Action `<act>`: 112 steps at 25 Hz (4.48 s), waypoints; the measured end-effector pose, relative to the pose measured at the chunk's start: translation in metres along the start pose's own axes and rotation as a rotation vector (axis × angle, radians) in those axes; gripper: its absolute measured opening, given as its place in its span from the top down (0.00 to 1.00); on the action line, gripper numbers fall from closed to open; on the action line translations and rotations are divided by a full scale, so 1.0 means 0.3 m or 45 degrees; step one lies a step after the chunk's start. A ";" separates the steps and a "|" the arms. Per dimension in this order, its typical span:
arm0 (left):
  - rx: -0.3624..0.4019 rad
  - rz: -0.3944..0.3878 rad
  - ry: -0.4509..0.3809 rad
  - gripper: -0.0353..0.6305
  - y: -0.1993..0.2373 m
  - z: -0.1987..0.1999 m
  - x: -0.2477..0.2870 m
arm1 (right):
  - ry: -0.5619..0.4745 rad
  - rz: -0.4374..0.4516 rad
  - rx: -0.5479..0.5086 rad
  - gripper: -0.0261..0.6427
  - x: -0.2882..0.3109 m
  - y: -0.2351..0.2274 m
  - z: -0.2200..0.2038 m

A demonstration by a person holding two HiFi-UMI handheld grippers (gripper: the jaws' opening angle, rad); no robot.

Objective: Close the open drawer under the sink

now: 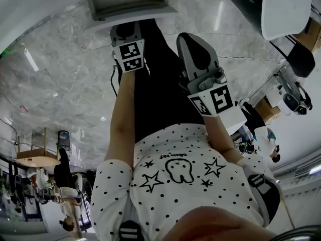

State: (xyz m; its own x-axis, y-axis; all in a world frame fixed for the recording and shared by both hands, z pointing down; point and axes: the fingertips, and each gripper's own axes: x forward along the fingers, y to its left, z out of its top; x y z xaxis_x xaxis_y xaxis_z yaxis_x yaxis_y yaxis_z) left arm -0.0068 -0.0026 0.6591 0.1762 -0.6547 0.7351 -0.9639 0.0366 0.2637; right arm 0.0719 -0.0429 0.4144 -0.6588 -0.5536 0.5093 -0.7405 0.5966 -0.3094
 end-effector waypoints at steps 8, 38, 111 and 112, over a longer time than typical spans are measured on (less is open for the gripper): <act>0.006 0.000 0.045 0.71 0.021 -0.046 0.040 | 0.020 0.027 0.008 0.94 0.022 0.013 -0.027; -0.023 0.030 0.060 0.74 0.040 -0.038 0.111 | 0.036 -0.019 -0.002 0.94 0.044 -0.068 -0.029; -0.011 0.061 -0.024 0.74 0.112 0.177 0.252 | 0.064 -0.056 0.069 0.94 0.072 -0.166 -0.045; -0.011 0.062 -0.025 0.74 0.112 0.179 0.253 | 0.064 -0.056 0.069 0.94 0.071 -0.167 -0.046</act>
State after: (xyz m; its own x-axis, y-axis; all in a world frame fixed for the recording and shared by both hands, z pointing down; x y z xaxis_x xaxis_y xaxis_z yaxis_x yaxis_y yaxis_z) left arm -0.0365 -0.0916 0.6901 0.1248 -0.6667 0.7348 -0.9695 0.0755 0.2331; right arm 0.0967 -0.0766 0.4518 -0.6187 -0.5480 0.5629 -0.7758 0.5388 -0.3282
